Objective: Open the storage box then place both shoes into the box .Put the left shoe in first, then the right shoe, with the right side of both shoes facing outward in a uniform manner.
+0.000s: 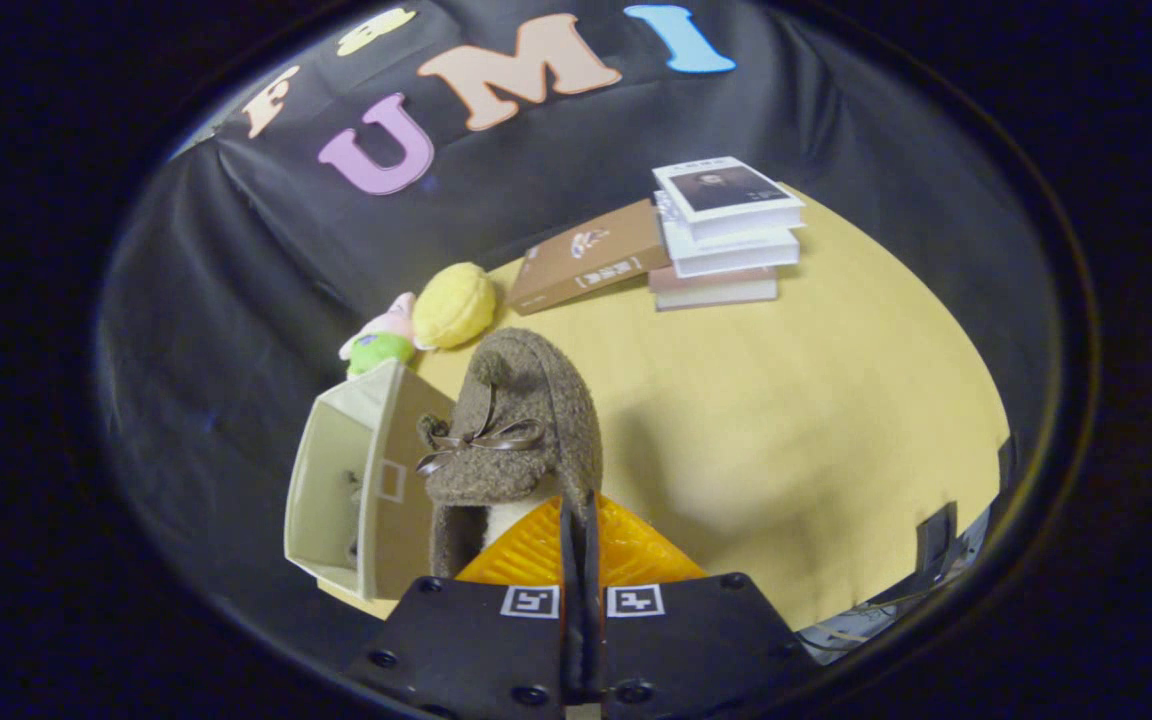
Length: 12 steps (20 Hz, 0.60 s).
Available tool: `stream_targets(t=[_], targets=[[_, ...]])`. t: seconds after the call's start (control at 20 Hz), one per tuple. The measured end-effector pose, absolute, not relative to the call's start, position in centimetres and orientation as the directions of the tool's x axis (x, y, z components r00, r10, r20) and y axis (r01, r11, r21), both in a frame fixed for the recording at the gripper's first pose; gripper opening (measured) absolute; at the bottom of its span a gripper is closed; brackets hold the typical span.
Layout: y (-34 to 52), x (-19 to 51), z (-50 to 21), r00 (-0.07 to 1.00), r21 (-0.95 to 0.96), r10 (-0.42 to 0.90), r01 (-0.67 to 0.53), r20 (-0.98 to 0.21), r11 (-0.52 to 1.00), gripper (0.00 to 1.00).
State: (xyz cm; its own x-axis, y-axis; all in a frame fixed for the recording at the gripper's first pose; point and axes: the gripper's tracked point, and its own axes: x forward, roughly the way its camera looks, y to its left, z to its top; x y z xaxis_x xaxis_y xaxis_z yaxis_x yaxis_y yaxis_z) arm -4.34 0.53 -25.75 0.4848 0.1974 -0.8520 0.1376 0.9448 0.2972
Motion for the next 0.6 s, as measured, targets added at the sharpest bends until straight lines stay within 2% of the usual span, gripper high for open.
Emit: stream_targets(t=[0.3, 0.6], targets=[[9.4, -2.3, -22.3, 0.494, 0.384, 0.301, 0.073, -0.816, 0.92, 0.04], [16.5, -1.9, -23.5, 0.464, 0.39, 0.332, 0.032, -0.821, 0.92, 0.04]])
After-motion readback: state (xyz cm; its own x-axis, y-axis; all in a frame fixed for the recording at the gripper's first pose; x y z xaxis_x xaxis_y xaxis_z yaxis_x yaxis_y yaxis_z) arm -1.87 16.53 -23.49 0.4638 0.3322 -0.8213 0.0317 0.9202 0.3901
